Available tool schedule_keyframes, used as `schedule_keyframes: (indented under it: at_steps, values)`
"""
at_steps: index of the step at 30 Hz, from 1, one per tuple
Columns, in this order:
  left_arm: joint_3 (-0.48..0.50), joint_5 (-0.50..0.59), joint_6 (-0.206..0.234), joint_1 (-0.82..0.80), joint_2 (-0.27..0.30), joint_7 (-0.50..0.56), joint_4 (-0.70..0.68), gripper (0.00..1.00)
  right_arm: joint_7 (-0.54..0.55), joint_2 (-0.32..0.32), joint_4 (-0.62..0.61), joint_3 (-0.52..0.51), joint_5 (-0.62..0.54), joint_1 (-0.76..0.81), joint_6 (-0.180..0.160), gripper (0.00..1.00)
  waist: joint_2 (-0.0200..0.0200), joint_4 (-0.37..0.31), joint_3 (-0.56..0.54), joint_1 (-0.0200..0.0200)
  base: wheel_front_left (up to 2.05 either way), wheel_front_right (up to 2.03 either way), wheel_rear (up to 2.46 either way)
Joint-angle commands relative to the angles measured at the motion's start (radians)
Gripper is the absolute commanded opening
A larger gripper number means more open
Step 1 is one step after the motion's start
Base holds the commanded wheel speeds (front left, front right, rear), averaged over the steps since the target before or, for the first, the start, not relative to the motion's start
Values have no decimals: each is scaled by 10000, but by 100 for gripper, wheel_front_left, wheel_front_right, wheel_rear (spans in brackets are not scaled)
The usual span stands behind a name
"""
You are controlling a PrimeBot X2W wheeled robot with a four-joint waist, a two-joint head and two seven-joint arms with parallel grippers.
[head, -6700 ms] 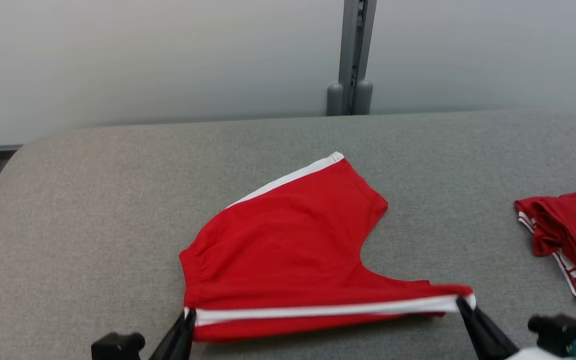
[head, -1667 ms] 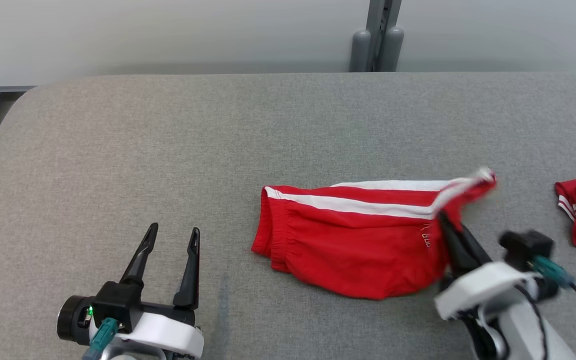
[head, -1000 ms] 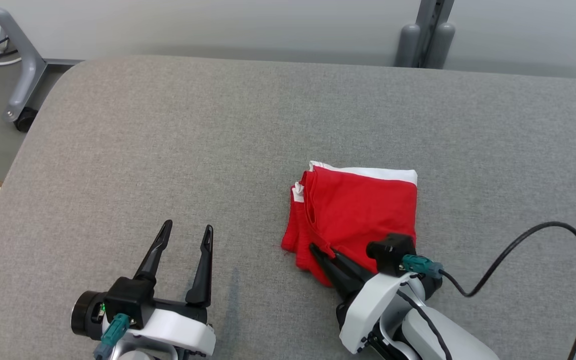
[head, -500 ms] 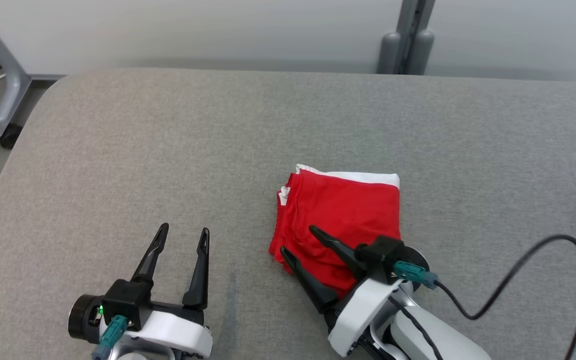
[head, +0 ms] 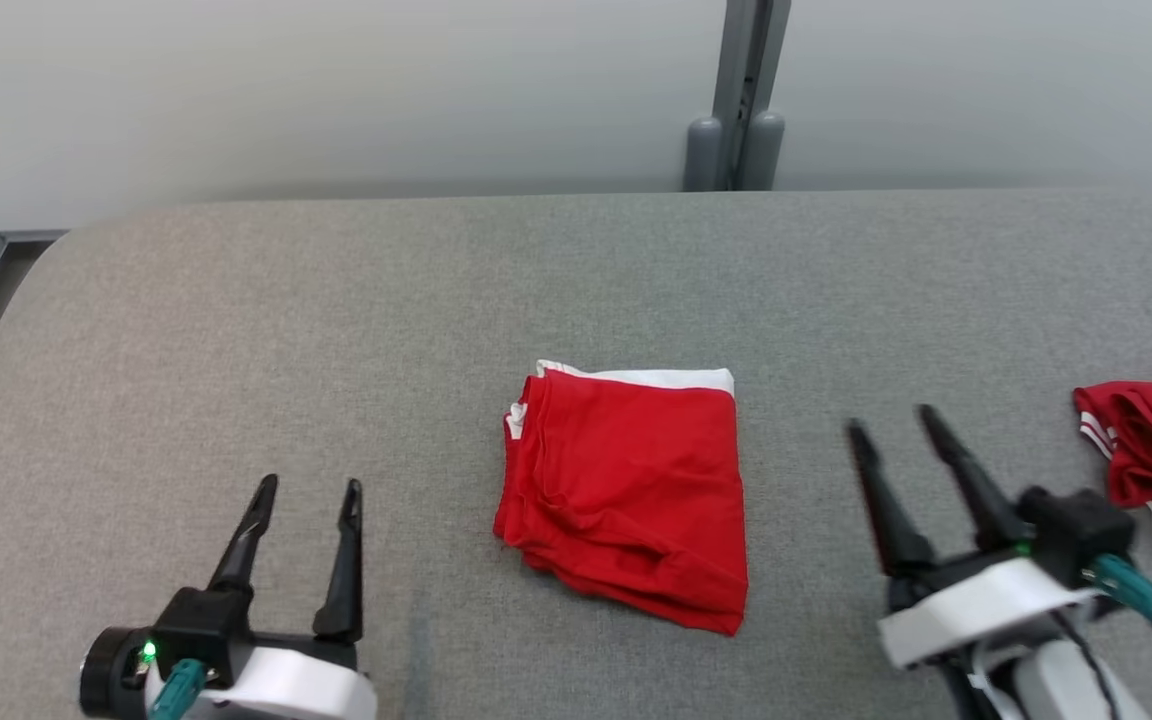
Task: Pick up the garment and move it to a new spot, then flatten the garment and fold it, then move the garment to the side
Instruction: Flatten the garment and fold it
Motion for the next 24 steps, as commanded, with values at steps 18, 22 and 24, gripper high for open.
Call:
schedule_keyframes:
  at_steps: [18, 22, 24]
  values:
    - [243, -64, 493, 1547, 646, 591, -958, 100, 1264, 116, -2083, -2410, -1092, 2593, 1, 100, -1, -326, -1077, 0, 0, 0, 0]
    - [180, -65, 518, 1799, 706, 722, -1080, 100, 1486, 64, -2333, -2541, -1271, 2932, 1, 100, -1, -350, -1240, 0, 0, 0, 0]
    - [166, -84, 540, 1928, 739, 766, -1084, 100, 1588, 33, -2459, -2626, -1357, 3085, 1, 100, -1, -361, -1313, 0, 0, 0, 0]
